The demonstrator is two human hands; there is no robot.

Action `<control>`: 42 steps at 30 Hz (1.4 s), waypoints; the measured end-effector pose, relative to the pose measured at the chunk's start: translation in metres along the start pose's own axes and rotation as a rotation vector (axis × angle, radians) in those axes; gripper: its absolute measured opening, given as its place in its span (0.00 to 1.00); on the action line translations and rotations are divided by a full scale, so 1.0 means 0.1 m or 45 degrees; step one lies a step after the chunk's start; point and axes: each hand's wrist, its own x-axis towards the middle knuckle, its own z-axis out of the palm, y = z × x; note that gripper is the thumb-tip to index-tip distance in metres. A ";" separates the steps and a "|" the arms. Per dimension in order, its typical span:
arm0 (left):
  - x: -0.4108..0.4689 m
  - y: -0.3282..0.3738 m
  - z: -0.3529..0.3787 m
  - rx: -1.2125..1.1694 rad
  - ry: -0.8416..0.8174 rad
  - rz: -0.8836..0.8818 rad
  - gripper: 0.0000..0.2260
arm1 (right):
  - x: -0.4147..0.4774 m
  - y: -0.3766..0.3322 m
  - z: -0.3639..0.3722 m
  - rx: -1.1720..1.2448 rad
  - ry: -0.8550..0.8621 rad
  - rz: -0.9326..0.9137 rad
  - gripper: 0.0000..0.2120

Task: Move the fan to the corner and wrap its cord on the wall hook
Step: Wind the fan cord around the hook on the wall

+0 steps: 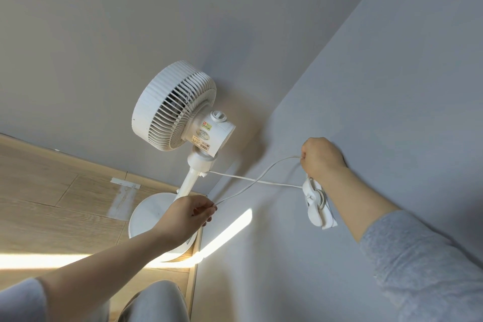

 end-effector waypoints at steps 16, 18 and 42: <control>-0.18 0.25 -0.02 0.049 0.020 0.060 0.08 | -0.47 0.20 -0.36 0.148 0.108 0.012 0.12; -0.24 0.26 -0.04 0.057 0.018 0.065 0.08 | -0.60 0.22 -0.37 0.148 0.107 0.009 0.12; -0.99 0.38 -0.12 0.076 -0.072 0.143 0.13 | -1.88 0.19 0.21 0.148 0.108 -0.149 0.09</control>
